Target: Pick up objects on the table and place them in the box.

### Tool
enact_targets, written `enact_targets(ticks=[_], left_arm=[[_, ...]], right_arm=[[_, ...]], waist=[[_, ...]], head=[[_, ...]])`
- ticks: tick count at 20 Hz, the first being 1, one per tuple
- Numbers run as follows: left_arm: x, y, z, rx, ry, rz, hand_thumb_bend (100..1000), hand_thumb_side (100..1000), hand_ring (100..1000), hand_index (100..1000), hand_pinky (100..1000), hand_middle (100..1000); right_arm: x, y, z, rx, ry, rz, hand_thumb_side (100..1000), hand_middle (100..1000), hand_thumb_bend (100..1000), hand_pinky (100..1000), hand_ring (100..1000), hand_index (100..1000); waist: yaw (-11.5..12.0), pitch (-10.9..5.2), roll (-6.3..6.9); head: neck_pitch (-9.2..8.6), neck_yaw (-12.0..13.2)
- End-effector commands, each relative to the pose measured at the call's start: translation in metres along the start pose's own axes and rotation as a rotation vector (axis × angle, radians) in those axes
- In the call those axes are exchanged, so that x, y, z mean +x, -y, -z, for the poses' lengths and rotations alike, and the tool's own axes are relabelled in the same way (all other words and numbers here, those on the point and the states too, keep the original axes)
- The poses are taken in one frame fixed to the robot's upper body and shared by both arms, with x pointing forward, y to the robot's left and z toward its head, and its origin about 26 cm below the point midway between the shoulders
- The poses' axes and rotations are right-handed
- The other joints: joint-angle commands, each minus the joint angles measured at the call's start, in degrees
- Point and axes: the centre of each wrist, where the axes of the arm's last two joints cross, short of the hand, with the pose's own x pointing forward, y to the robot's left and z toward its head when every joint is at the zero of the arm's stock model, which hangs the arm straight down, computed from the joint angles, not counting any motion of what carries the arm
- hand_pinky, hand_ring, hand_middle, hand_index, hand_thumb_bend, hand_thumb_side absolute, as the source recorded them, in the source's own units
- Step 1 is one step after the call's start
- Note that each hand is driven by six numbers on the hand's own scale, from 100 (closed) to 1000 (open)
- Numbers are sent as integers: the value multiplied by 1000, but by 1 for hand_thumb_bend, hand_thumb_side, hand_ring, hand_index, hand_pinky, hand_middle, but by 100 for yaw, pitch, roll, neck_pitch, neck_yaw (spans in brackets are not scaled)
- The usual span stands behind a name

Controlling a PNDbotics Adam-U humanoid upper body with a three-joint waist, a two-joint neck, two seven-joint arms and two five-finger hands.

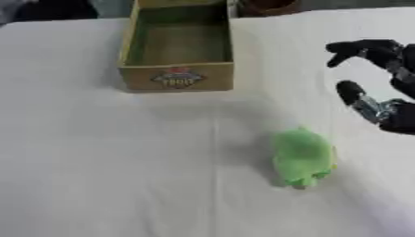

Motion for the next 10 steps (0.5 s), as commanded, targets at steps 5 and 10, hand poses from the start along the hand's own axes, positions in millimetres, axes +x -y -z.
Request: enact_targets(ticks=[5, 10], left_arm=[[6, 0, 7, -13, 30, -7, 100, 1000, 855, 940, 688, 896], [6, 0, 5, -16, 24, -3, 100, 1000, 856, 938, 687, 892]], right_arm=[[3, 7, 0, 250, 36, -53, 558, 856, 250, 958, 896, 1000], [1, 11, -2, 349, 4, -83, 443, 875, 169, 938, 904, 1000]], waist=[[-2, -112, -18], [-7, -91, -36]], head=[[185, -27], [204, -27]])
